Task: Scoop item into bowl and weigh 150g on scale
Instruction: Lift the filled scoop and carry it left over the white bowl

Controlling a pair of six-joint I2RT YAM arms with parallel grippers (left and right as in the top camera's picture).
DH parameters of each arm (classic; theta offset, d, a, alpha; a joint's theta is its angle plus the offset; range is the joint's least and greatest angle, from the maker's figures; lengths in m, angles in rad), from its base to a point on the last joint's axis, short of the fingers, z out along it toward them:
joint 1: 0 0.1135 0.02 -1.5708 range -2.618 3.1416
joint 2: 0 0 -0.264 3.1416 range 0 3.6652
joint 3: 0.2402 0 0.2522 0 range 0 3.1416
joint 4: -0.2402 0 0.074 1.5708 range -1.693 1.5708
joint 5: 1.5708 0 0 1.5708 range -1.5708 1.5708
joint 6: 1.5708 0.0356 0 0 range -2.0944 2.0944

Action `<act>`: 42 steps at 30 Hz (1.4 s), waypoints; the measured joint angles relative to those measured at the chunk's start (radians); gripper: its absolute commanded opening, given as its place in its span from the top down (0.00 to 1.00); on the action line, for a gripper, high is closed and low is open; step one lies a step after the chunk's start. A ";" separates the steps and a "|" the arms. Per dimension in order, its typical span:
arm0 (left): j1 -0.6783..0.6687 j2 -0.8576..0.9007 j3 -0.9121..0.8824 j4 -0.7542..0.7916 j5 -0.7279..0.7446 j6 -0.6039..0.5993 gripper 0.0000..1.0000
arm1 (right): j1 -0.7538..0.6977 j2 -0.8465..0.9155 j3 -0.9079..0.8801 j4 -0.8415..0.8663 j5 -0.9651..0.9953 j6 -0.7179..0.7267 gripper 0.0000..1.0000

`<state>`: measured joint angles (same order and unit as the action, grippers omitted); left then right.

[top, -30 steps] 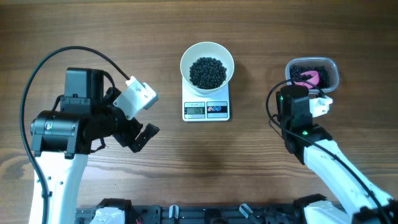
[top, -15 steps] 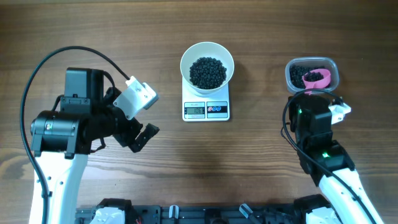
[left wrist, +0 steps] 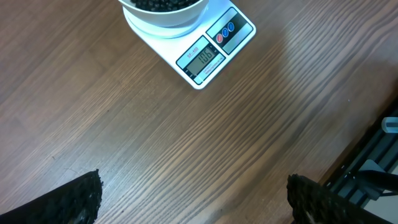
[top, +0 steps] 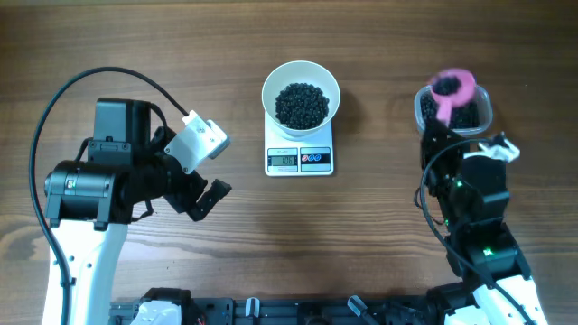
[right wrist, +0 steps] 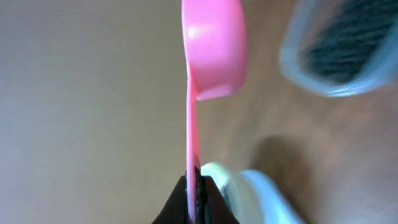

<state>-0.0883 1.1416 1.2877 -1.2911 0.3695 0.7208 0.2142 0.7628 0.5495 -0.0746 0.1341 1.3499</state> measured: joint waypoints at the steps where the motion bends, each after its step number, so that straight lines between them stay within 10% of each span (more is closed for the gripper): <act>1: 0.000 0.000 0.000 0.000 0.000 0.000 0.00 | 0.000 0.001 0.000 0.033 -0.031 -0.018 0.96; 20: 0.000 0.000 0.000 0.000 0.000 0.000 0.00 | 0.000 0.472 -0.003 0.574 -0.638 -0.219 0.95; 42: 0.000 0.000 0.000 0.000 0.000 0.000 0.00 | 0.002 0.545 -0.003 0.585 -0.663 -0.680 0.95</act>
<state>-0.0883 1.1416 1.2877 -1.2911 0.3695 0.7208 0.2157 1.3075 0.5465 0.5102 -0.5293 0.6697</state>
